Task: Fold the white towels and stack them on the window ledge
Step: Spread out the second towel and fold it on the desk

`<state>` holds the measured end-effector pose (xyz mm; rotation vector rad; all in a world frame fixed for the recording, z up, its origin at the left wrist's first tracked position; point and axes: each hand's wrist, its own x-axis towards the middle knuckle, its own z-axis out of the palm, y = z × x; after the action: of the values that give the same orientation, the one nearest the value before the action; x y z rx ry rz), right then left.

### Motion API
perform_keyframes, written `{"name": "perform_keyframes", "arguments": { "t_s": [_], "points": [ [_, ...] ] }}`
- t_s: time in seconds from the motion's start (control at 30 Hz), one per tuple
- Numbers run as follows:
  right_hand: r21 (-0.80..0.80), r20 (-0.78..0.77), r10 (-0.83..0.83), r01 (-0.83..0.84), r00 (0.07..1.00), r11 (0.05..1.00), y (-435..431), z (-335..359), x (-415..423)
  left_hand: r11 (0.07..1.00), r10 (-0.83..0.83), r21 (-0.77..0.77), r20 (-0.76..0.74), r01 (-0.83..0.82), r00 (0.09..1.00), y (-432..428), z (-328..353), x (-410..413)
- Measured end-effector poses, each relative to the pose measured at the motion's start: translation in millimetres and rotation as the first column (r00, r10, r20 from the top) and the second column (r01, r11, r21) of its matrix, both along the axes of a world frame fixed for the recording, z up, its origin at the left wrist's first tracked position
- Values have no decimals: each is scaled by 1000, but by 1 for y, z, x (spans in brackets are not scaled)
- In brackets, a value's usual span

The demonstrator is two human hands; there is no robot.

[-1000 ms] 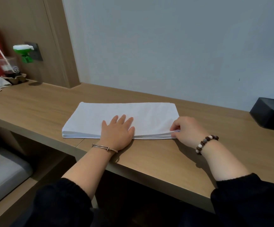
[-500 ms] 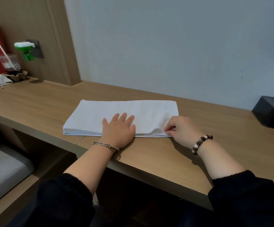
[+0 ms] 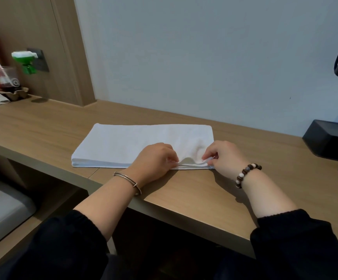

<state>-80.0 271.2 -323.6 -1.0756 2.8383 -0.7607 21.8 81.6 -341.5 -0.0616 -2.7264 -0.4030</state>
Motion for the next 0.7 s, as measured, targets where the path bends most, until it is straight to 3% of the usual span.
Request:
{"name": "perform_keyframes", "arguments": {
  "t_s": [0.23,0.4,0.6,0.7],
  "points": [
    [45,-31,-1,3,1000,999,1,0,2,995,7,-99,47,-3,999,-11,3,6],
    [44,-50,9,-6,999,999,2,0,1,998,11,-58,63,-7,998,-15,4,9],
    [-87,-60,-25,19,998,996,8,4,0,999,20,-50,34,-18,999,-12,1,9],
    [-41,-84,-7,4,996,999,8,4,-1,999,34,-32,24,-34,999,-12,0,11]
  ]
}}
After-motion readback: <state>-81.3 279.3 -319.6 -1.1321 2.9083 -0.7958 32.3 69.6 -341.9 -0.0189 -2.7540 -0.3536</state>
